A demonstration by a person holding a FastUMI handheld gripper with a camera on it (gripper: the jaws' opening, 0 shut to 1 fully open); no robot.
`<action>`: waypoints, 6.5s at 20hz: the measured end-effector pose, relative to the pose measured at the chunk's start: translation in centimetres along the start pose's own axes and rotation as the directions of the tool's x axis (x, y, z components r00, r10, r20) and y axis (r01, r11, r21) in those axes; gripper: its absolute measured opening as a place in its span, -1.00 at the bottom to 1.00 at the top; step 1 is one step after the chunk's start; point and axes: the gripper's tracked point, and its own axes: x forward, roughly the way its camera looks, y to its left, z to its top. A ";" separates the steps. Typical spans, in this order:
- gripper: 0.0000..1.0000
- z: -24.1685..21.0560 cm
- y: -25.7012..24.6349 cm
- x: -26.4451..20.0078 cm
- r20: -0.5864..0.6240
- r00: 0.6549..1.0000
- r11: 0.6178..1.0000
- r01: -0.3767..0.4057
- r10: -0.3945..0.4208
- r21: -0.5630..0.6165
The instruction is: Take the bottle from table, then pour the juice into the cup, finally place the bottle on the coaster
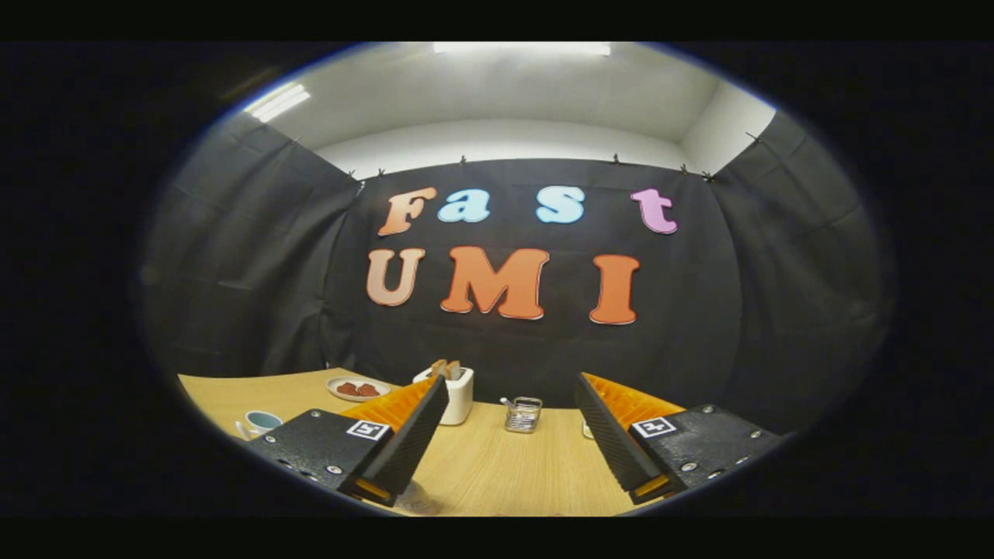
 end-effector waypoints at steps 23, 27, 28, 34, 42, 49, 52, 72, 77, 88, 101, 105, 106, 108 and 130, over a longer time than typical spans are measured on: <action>0.95 -4.9 6.5 -2.7 -0.069 0.979 0.977 -0.182 0.191 0.112; 0.95 -7.3 8.8 -3.8 -0.110 0.959 0.961 -0.248 0.262 0.126; 0.95 -7.8 9.2 -4.0 -0.115 0.956 0.959 -0.257 0.270 0.121; 0.95 -11.8 10.4 -5.1 -0.180 0.937 0.950 -0.278 0.300 0.140; 0.96 -17.2 10.7 -5.9 -0.281 0.913 0.951 -0.256 0.297 0.173; 0.95 -21.6 11.3 -6.7 -0.376 0.879 0.954 -0.240 0.293 0.181; 0.87 -23.3 11.4 -7.1 -0.414 0.865 0.957 -0.232 0.284 0.172; 0.58 -20.9 14.7 -4.1 -0.403 0.891 0.928 -0.310 0.208 -0.206; 0.56 -20.5 15.5 -2.9 -0.396 0.903 0.886 -0.312 0.165 -0.342; 0.56 -20.0 17.9 -0.4 -0.356 0.930 0.750 -0.303 0.097 -0.588; 0.56 -19.0 21.4 1.4 -0.291 0.953 0.534 -0.292 0.089 -0.793; 0.56 -17.9 22.2 1.7 -0.250 0.964 0.452 -0.261 0.086 -0.853; 0.55 -17.9 22.2 1.8 -0.247 0.965 0.438 -0.262 0.091 -0.860; 0.56 -17.5 22.6 1.8 -0.231 0.968 0.397 -0.250 0.096 -0.883; 0.55 -15.2 25.1 3.2 -0.105 0.984 0.045 -0.112 0.144 -0.993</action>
